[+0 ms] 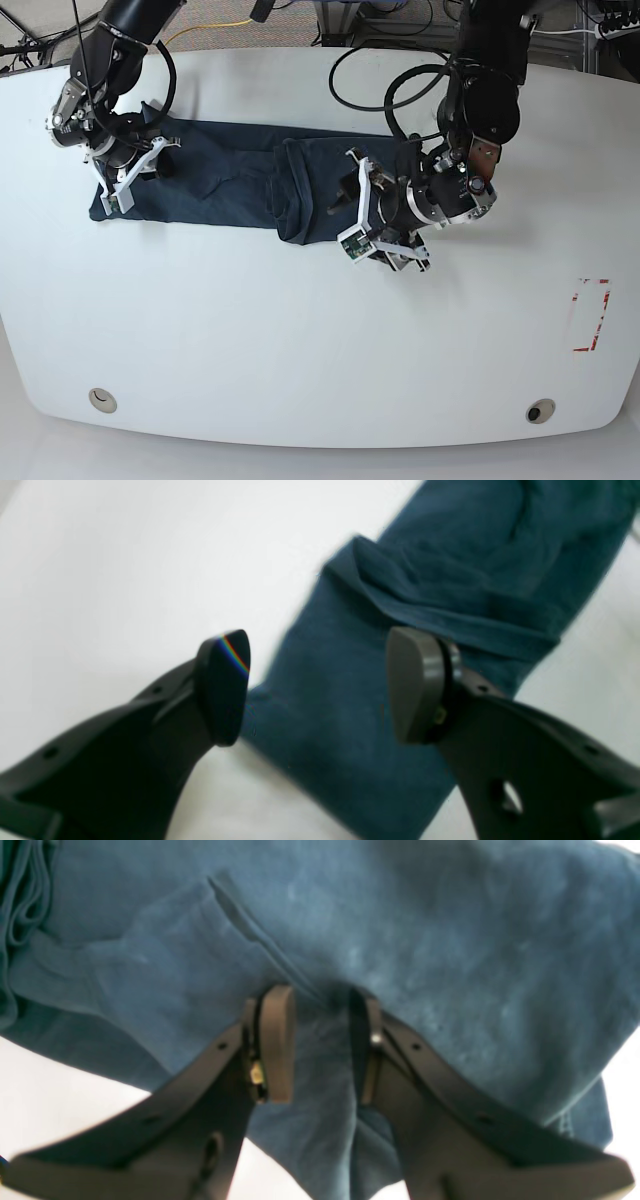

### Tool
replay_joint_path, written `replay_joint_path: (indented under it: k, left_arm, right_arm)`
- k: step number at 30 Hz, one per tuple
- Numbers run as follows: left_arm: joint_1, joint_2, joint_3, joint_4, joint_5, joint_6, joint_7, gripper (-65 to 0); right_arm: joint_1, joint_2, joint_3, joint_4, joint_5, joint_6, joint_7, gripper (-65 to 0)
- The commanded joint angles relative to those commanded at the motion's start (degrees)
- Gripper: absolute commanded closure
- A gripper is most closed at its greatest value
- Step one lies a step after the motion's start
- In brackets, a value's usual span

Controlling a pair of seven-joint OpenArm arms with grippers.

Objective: Fold the T-shirt properly
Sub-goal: 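Fold the strip end held by the left gripper toward the right gripper, then fold the strip end held by the right gripper over toward the left gripper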

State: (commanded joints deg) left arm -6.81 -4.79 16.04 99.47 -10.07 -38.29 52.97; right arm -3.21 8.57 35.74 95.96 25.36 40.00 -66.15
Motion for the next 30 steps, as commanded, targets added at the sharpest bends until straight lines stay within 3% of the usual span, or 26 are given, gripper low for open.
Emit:
replay_joint_path:
  k: [3,8,11,13,16,17,22,30]
  left_arm:
    - [0.00,-0.35,0.09,-5.19,1.93,0.00,-2.37,-35.7]
    - [0.26,-0.79,-0.09,-10.46,2.20,-0.35,-4.13,-21.9]
    - [0.97,-2.11,-0.09,-11.96,1.85,-0.35,-4.22,-21.2]
    - [1.23,-2.46,-0.09,-13.01,1.85,-0.35,-4.40,-21.1]
    - [1.41,-2.55,-0.09,-13.63,1.85,-0.35,-6.33,-21.0]
    - [1.93,-2.55,-0.09,-13.63,1.85,-0.35,-6.77,-21.0]
    - [2.99,-2.46,-2.29,-13.54,2.02,-0.35,-7.91,-10.1]
    - [3.08,-2.46,-3.08,-10.73,1.93,-0.35,-7.56,-9.2]
  right_arm:
    - [1.05,0.00,0.35,0.00,0.00,0.00,-0.97,-17.3]
    - [1.23,-0.09,4.22,3.25,0.09,0.00,-1.85,-18.5]
    - [3.69,0.44,7.47,3.25,0.00,0.00,-6.24,-31.1]
    - [5.19,1.41,11.96,3.25,0.00,0.00,-8.79,-45.5]
    - [7.03,2.20,16.18,2.02,0.09,0.00,-10.37,-59.8]
    - [7.47,2.99,17.14,1.05,0.09,0.00,-10.73,-61.2]
    - [10.64,7.12,22.95,-11.16,1.23,0.00,-11.25,-59.9]
    - [8.79,10.37,25.67,-24.53,10.46,0.00,-9.58,-59.8]
